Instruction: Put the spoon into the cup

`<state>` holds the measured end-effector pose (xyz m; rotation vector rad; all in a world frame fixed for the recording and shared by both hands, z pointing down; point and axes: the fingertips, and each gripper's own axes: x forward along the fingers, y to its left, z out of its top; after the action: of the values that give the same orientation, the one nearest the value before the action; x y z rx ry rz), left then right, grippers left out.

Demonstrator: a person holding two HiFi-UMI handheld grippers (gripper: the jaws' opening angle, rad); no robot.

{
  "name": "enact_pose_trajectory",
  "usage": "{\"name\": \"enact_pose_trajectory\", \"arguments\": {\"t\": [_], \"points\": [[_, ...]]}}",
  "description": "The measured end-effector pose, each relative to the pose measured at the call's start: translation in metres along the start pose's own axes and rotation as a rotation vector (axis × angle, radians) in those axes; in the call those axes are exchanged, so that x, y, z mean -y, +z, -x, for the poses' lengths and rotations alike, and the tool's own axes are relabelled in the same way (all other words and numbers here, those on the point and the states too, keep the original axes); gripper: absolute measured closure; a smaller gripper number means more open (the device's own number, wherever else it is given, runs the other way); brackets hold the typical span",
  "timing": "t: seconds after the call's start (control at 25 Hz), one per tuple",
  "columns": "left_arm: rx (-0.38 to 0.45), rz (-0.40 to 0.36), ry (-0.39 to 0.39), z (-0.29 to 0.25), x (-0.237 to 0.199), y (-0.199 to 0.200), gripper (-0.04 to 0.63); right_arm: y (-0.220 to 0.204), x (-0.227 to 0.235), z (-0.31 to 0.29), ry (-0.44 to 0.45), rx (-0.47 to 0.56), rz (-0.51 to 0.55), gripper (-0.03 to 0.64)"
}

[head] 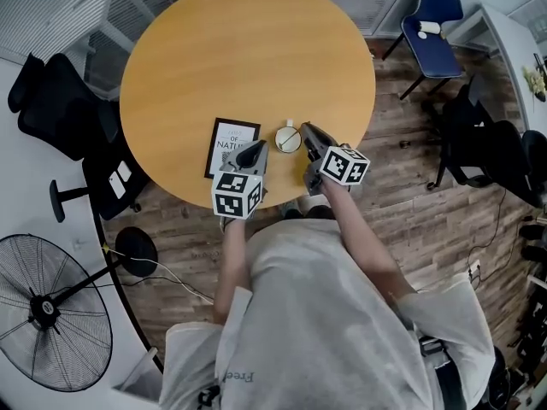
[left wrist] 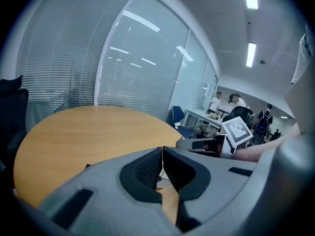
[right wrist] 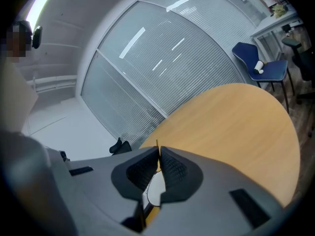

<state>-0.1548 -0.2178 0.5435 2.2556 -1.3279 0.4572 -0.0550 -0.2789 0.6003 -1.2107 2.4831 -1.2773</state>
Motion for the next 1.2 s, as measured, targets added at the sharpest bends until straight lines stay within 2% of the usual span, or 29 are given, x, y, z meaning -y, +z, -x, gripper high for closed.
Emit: {"name": "enact_pose_trajectory", "arguments": {"t": [0.48,0.72,1.0,1.2], "points": [[0.023,0.017,0.011,0.005,-0.011,0.006,0.586,-0.001,0.008,-0.007,-0.031,-0.048,0.105,0.614],[0.000,0.045,0.050,0.007,-0.026,0.001,0.586,-0.002,0.008,-0.011,-0.035,-0.076,0.140,0.612],[-0.006,0.035,0.014,-0.008,-0.017,0.003,0.586,-0.002,0.022,-0.006,-0.075,-0.069,0.089,0.612],[-0.018,0.020,-0.024,-0.022,-0.001,0.004,0.586,-0.001,0.024,-0.007,-0.087,-0.089,0.092,0.609]]}}
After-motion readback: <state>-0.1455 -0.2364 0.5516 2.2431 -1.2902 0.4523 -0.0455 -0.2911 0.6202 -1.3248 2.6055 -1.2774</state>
